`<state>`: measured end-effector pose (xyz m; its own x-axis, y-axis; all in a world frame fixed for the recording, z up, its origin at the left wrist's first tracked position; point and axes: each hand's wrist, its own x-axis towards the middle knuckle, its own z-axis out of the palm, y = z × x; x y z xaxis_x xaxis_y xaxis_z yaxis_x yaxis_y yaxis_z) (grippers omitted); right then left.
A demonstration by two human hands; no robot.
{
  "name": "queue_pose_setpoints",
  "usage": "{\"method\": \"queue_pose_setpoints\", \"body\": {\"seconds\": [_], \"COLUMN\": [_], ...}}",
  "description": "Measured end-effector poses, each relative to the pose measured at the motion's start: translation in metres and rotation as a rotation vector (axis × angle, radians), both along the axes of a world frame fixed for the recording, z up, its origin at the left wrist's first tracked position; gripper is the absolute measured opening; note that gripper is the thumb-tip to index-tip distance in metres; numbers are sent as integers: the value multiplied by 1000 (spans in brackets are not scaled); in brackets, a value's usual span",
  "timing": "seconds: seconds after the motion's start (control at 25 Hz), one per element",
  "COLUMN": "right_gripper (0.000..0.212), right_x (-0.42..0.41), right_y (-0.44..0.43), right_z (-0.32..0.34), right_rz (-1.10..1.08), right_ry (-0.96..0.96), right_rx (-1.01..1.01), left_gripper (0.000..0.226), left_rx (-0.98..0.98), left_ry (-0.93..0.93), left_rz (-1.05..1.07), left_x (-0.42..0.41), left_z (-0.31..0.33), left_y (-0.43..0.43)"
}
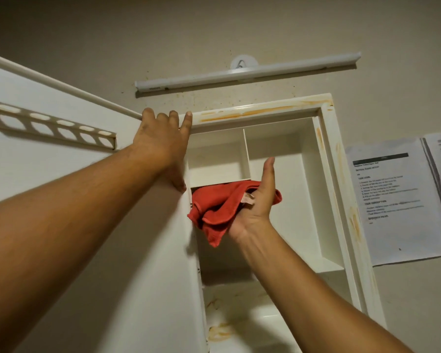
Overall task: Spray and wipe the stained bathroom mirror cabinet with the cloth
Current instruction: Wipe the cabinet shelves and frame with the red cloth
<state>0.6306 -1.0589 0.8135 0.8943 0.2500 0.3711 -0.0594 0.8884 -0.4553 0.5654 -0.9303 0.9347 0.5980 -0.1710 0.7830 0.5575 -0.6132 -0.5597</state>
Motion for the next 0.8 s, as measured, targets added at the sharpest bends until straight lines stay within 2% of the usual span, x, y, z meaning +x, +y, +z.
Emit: {"method": "queue_pose_setpoints", "body": {"seconds": [0.12,0.2,0.28,0.4,0.56,0.64,0.76,0.8], "right_gripper": [91,87,86,105,101,81,29,22], "right_x": [11,11,22,29,27,33,42,46], "right_y": [17,29,31,22,13,5,-1,-1], "right_z": [7,4,-9,-20,-20,-21,-21,-21], "right_rz": [68,132,49,-96,-249,-276,-378,-409], "right_ry": [-15,-132,-247,-415,-602,-651,-665,-663], "right_rx": [-97,-231,-417,-752,-1143,-1204,-1143,-1126], "left_gripper": [165,165,164,164,165,165,167,168], "left_rx": [-1,10,7,16,40,40,47,56], "left_ry": [5,-3,3,11,18,24,31,29], "left_rz": [-12,13,26,40,69,66,71,75], "left_x": [0,0,0,0,-1,-1,1,2], "left_z": [0,0,0,0,1,2,4,5], "left_y": [-1,-3,-4,-7,-8,-8,-6,-5]}}
